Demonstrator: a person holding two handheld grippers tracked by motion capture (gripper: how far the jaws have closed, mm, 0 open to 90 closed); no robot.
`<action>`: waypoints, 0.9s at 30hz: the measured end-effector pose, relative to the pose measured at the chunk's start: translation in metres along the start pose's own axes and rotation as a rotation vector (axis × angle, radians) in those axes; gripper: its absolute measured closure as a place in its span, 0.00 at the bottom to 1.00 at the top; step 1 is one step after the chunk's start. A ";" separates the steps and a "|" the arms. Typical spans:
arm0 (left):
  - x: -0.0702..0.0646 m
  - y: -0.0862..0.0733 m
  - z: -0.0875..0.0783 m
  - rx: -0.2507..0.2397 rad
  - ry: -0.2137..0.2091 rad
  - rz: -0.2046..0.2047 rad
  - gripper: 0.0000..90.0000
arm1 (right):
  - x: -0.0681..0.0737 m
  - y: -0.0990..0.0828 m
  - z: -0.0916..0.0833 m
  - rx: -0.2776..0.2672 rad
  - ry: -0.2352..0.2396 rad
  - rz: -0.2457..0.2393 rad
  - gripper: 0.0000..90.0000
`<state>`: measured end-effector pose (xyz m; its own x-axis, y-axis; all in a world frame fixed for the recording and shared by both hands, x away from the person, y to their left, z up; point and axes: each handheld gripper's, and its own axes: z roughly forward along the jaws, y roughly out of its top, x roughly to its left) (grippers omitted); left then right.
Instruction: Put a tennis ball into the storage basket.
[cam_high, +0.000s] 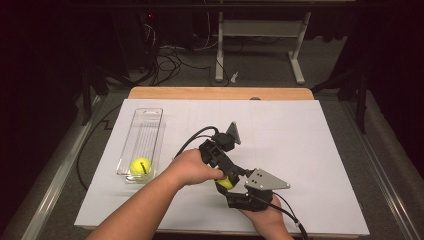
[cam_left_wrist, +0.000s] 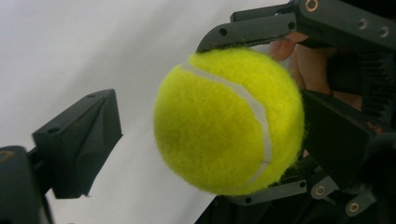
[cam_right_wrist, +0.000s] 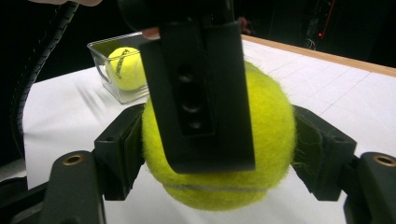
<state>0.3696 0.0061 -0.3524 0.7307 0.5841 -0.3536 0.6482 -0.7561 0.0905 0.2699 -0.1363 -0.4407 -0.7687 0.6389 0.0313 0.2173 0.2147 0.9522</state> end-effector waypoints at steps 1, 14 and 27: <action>0.000 0.000 0.000 -0.002 -0.007 0.000 0.13 | 0.000 0.000 0.000 0.000 0.000 -0.001 0.31; 0.000 0.000 0.003 0.003 -0.035 0.003 0.21 | 0.000 0.000 0.000 -0.004 -0.001 -0.010 0.31; 0.004 -0.001 0.006 0.014 -0.077 -0.010 0.29 | 0.001 0.000 0.001 -0.001 0.000 -0.012 0.31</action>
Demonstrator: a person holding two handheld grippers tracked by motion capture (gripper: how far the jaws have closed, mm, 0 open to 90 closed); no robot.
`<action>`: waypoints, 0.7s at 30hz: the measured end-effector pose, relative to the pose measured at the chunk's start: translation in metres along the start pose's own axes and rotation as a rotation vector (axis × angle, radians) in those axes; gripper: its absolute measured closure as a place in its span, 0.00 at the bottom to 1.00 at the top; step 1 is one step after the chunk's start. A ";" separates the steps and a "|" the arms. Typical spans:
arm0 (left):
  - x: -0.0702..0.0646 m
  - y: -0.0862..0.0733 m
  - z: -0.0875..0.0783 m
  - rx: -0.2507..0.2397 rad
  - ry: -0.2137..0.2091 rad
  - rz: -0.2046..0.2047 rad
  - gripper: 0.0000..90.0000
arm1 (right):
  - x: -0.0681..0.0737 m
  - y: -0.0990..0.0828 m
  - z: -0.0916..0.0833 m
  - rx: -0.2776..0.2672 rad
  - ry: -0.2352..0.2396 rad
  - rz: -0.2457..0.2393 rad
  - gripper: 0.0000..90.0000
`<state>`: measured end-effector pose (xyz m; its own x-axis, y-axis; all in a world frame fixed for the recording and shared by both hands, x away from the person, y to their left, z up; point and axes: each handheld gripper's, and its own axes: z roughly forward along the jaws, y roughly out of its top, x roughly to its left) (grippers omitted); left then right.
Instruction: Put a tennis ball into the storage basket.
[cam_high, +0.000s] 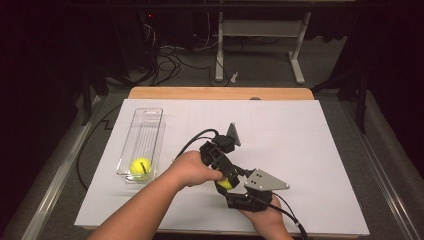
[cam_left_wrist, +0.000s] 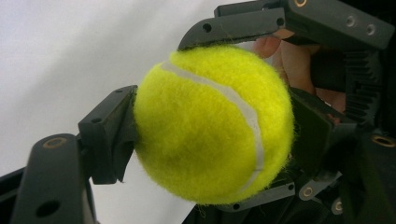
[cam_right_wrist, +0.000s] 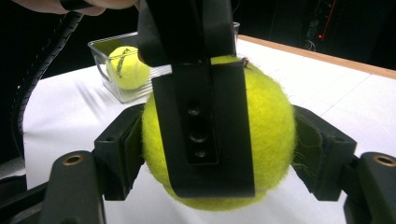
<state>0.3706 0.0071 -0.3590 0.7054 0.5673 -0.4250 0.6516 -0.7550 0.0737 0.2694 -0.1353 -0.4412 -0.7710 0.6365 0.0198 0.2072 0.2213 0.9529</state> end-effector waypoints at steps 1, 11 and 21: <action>0.000 0.000 0.000 -0.001 0.000 -0.003 0.29 | 0.000 0.000 0.000 0.000 0.001 0.001 0.31; -0.001 0.000 -0.001 0.002 0.005 -0.004 0.29 | 0.000 0.000 0.000 -0.007 -0.001 -0.016 0.30; -0.001 0.000 -0.002 -0.012 0.007 -0.005 0.29 | 0.003 -0.002 0.003 -0.018 -0.004 -0.038 0.21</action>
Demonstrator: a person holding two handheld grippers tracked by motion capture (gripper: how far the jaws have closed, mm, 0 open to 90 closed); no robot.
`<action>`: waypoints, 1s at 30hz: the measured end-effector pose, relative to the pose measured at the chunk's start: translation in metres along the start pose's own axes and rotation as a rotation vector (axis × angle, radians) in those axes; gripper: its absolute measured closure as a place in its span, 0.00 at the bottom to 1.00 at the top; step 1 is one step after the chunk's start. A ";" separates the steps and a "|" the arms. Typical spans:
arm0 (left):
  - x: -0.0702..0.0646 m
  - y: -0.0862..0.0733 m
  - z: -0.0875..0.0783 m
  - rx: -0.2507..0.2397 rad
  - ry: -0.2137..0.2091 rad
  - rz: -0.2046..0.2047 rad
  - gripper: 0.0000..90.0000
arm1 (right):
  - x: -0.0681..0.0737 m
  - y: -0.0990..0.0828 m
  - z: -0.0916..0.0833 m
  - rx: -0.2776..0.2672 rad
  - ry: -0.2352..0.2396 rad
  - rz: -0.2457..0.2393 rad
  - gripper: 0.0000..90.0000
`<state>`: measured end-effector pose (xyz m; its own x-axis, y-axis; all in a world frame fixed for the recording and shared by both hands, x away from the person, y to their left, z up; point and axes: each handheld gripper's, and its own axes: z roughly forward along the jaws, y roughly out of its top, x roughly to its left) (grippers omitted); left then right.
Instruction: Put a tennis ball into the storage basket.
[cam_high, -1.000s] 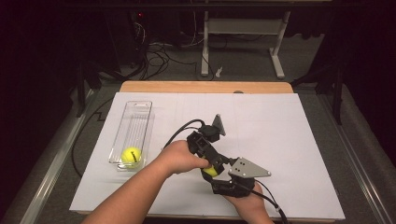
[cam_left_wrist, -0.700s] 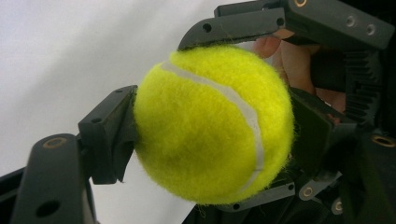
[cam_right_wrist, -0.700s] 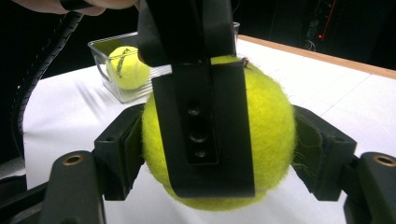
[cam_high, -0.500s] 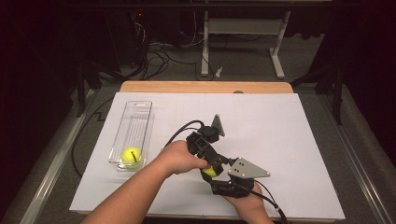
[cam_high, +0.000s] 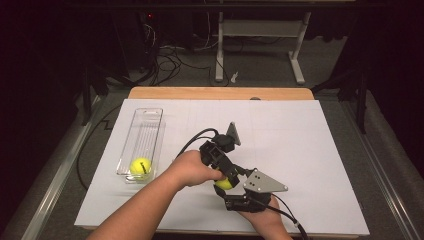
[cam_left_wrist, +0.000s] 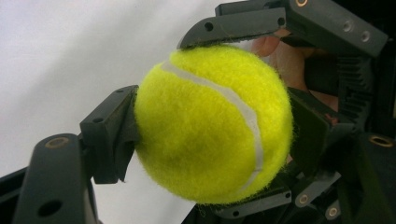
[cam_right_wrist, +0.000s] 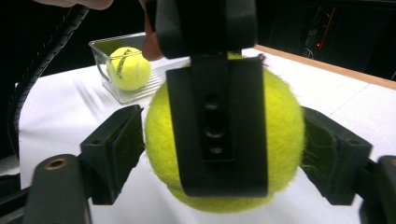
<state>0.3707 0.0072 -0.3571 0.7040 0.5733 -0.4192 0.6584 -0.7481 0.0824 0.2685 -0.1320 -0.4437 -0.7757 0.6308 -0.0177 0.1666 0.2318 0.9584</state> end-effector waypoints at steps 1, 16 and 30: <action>0.000 0.000 0.000 0.001 0.001 0.000 0.29 | 0.000 0.000 0.000 0.001 -0.002 -0.002 0.20; 0.004 -0.005 -0.007 -0.011 0.029 -0.009 0.29 | 0.000 -0.002 0.004 0.010 -0.037 0.007 0.00; 0.014 -0.010 -0.013 -0.033 0.059 -0.038 0.29 | 0.001 -0.003 0.003 0.012 -0.032 -0.006 0.00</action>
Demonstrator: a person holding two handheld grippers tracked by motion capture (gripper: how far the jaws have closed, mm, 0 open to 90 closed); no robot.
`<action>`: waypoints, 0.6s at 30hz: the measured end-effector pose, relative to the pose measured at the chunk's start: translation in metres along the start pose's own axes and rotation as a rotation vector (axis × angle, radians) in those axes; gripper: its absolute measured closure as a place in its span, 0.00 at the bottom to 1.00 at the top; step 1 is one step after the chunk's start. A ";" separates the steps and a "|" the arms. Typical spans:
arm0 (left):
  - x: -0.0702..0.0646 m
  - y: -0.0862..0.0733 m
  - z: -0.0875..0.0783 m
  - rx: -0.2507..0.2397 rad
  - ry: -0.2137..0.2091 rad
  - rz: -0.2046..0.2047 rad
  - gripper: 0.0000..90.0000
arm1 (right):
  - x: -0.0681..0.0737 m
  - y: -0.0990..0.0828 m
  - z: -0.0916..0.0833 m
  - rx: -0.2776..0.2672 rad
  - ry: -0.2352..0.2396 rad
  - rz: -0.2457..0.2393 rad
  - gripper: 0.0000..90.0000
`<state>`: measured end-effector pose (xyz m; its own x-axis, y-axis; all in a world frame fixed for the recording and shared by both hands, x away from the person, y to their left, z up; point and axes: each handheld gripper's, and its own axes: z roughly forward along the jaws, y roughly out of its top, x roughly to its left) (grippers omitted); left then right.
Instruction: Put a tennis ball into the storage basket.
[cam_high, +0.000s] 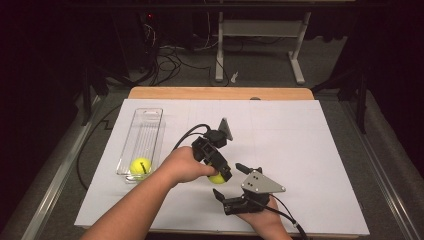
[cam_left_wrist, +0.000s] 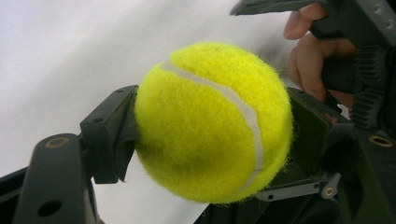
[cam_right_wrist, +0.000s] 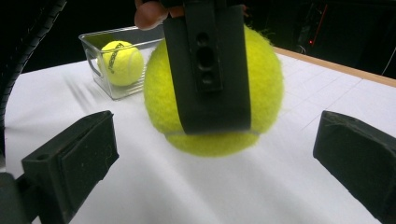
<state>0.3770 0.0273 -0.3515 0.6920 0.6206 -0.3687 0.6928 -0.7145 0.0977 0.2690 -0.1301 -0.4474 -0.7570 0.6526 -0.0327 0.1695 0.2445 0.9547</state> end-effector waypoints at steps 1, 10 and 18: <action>0.001 -0.001 0.000 0.004 0.001 -0.002 0.29 | 0.000 0.000 0.000 0.000 -0.001 0.000 0.00; 0.013 -0.007 -0.003 -0.005 0.026 -0.037 0.29 | -0.003 -0.002 -0.003 0.004 -0.013 -0.001 0.00; 0.024 -0.015 -0.006 -0.004 0.052 -0.059 0.30 | -0.012 -0.004 -0.009 0.018 -0.053 0.013 0.00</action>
<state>0.3847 0.0551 -0.3565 0.6598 0.6774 -0.3253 0.7333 -0.6751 0.0813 0.2717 -0.1456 -0.4482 -0.7204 0.6926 -0.0362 0.1909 0.2482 0.9497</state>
